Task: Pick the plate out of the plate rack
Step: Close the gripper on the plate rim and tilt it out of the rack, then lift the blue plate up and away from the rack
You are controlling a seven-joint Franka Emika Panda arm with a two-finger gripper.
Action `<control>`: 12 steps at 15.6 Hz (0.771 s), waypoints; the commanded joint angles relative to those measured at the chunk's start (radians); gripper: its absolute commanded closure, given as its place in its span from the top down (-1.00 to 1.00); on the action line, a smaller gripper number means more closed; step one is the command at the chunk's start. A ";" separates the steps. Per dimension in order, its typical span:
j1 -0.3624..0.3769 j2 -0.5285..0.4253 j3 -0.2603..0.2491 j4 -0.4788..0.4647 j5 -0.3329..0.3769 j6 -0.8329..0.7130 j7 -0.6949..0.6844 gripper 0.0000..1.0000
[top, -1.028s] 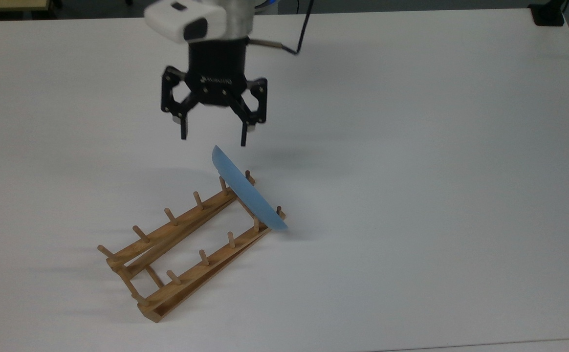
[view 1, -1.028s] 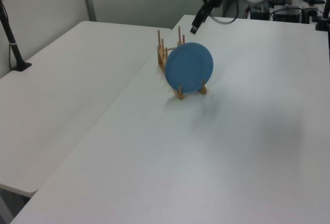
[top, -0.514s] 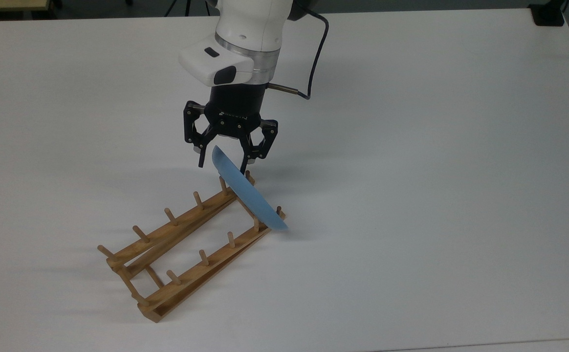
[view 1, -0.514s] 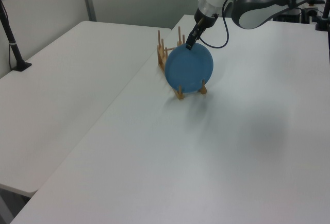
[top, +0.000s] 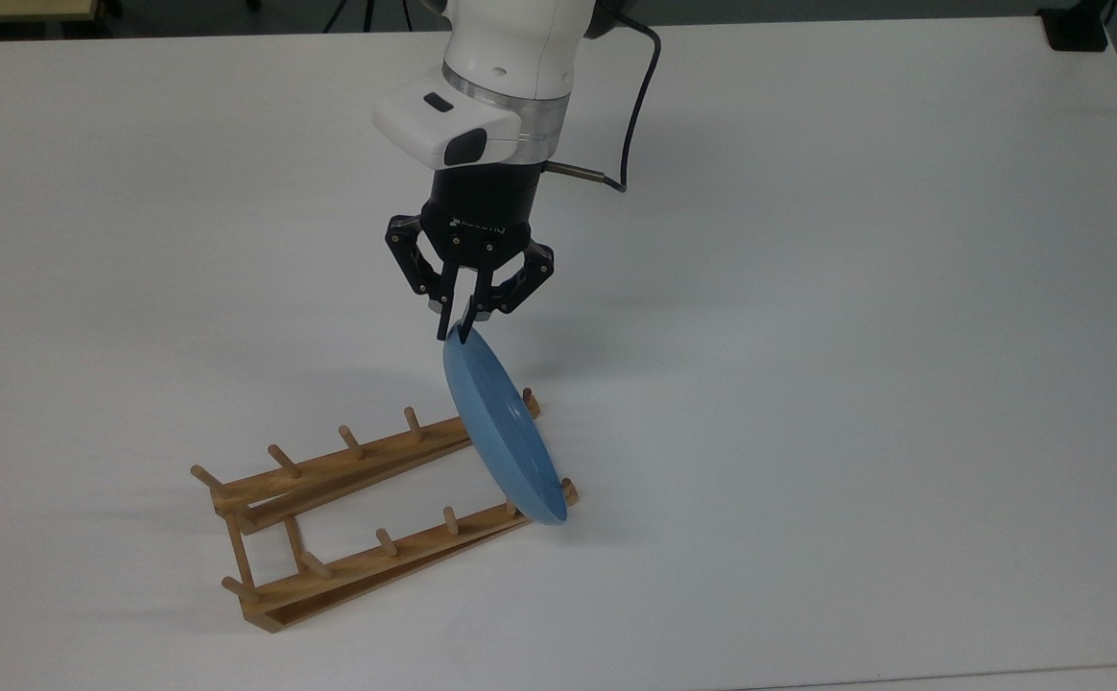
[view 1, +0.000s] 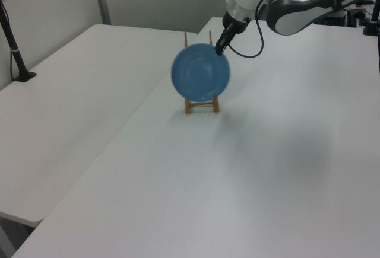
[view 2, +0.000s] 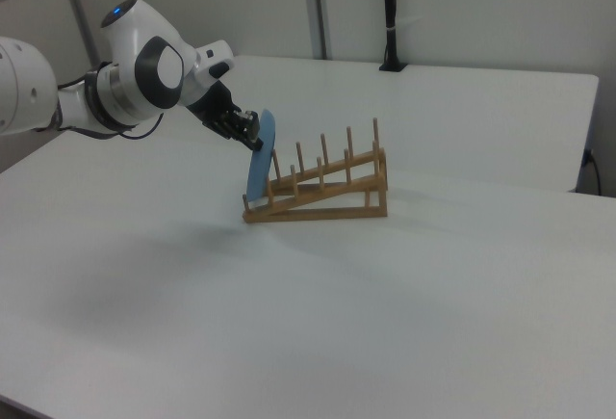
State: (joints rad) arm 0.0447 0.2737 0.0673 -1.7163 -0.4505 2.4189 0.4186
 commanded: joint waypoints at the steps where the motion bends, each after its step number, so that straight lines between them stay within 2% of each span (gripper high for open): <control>1: 0.007 -0.021 -0.007 -0.014 -0.020 0.022 0.028 -0.85; 5: 0.007 -0.028 -0.007 -0.013 -0.020 0.022 0.028 -1.00; 12: 0.004 -0.082 -0.007 -0.011 -0.014 0.006 0.029 -1.00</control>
State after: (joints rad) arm 0.0436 0.2503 0.0668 -1.7049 -0.4507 2.4189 0.4196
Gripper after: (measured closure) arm 0.947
